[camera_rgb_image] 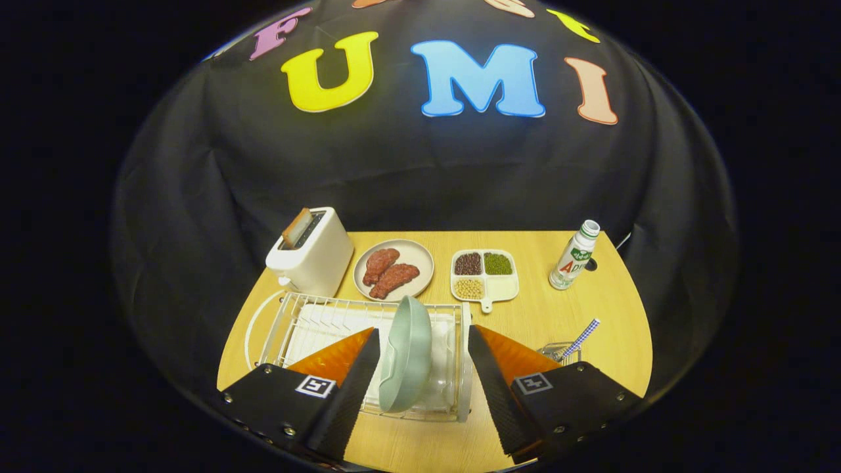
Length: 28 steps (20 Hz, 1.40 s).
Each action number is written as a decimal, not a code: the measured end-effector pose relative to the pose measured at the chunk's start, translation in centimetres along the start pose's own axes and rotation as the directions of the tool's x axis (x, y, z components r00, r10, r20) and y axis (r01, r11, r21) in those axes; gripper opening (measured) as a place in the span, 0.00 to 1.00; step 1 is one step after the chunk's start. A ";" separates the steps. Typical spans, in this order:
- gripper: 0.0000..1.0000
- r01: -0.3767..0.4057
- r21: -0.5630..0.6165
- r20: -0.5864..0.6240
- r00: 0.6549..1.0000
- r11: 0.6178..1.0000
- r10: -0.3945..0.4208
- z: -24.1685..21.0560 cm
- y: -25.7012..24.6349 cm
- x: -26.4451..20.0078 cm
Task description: Take the plate from the dish rack, then take the spoon from the basket and place it into the plate.
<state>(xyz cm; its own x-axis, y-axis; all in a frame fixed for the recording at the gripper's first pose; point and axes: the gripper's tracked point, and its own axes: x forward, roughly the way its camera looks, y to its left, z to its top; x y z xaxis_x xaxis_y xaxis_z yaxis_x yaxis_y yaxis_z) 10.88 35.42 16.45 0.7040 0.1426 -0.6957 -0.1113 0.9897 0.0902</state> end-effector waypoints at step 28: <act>0.03 0.459 -0.456 -0.083 0.831 0.762 -0.550 0.8 1.0 4.1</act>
<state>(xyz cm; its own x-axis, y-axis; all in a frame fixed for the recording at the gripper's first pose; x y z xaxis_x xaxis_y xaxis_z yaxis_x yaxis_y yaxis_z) 14.18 37.00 14.26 0.5879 -0.4271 -0.6870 -0.0814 0.8137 -0.5756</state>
